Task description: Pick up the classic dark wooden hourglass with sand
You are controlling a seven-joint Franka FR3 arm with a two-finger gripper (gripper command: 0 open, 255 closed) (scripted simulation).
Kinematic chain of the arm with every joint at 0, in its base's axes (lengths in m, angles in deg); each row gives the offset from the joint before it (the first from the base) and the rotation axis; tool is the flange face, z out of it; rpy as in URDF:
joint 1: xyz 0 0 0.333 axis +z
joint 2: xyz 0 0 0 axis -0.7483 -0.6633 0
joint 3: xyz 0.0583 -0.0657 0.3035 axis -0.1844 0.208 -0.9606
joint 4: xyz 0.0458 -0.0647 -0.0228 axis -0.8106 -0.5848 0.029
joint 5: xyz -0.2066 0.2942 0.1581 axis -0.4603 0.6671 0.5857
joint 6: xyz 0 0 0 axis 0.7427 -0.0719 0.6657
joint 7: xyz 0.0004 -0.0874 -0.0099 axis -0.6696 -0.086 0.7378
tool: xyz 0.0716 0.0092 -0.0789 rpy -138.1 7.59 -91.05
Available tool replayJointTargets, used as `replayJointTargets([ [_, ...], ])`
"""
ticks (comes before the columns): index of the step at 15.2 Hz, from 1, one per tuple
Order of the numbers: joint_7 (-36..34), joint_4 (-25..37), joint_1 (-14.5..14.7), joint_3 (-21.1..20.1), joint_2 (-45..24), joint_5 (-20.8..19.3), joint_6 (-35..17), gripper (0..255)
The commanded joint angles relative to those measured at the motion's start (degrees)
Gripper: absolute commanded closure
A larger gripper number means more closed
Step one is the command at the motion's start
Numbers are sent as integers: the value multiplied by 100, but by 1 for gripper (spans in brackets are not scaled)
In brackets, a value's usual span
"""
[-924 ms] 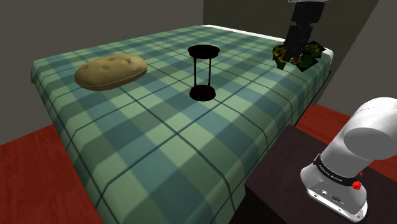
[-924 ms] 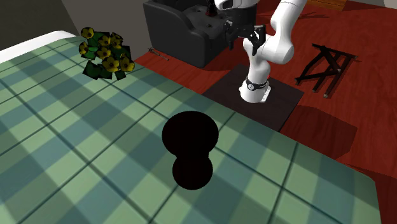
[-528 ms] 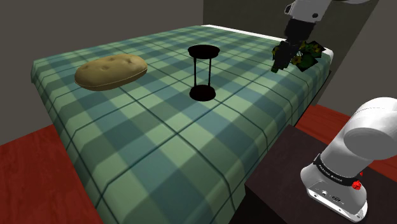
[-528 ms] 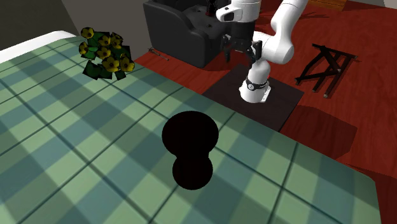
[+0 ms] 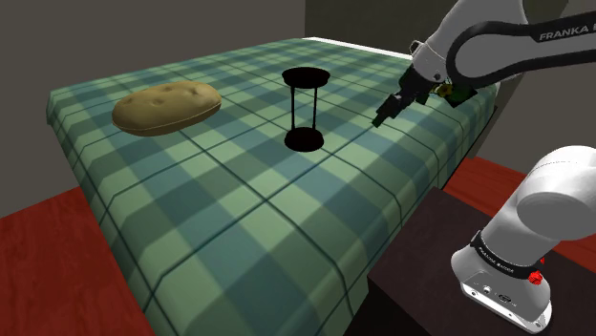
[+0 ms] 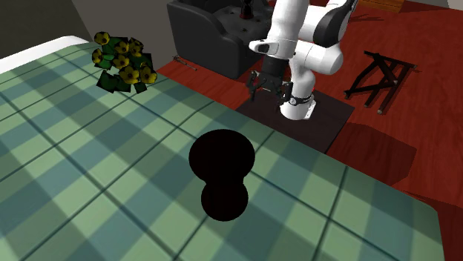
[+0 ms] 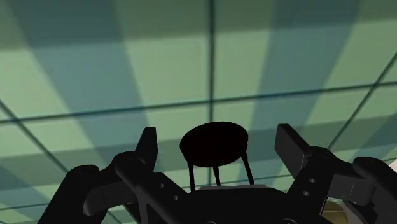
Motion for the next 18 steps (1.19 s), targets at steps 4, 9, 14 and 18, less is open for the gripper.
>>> replayJointTargets([
  [4, 148, -528, 254, -68, -1075, 289, -2935, 0],
  [9, 358, -352, 1297, 757, -2928, 440, -5907, 0],
  [14, -627, 401, 2256, 1992, -4863, -656, -8257, 0],
  [18, -1024, 1332, 2081, 1898, -6212, -762, -9579, 0],
])
